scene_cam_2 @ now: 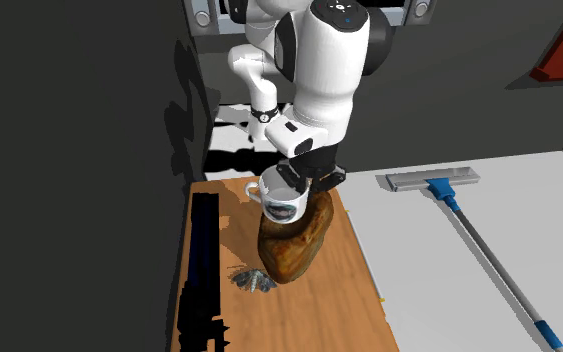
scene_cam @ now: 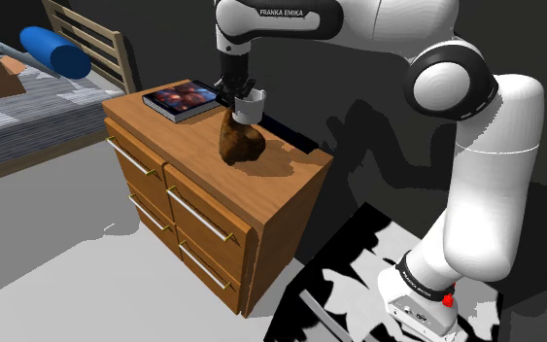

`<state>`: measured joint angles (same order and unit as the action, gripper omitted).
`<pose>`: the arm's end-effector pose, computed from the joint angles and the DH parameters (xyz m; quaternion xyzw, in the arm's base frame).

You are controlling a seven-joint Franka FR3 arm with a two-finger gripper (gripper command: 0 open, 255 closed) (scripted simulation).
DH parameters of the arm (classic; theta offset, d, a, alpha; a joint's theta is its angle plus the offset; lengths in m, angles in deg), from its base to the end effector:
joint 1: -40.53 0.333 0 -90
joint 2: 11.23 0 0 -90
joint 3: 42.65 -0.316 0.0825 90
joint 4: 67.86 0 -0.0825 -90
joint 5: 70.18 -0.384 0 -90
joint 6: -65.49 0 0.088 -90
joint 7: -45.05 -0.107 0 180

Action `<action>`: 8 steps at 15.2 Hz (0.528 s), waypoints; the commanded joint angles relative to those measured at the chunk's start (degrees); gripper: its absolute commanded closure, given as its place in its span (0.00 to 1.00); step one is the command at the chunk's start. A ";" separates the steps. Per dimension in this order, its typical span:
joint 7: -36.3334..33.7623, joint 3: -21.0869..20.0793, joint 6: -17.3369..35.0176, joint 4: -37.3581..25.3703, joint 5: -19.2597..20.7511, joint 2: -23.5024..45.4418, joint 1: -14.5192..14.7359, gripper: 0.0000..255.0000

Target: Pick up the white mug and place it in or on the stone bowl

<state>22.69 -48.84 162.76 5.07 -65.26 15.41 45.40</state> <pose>0.6826 0.1095 0.4869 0.9949 -0.0974 -0.0128 0.0228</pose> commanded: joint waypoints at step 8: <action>0.05 -0.02 -2.09 -2.42 0.02 0.31 0.13 0.00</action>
<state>22.63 -48.87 161.65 3.64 -65.23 15.70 45.54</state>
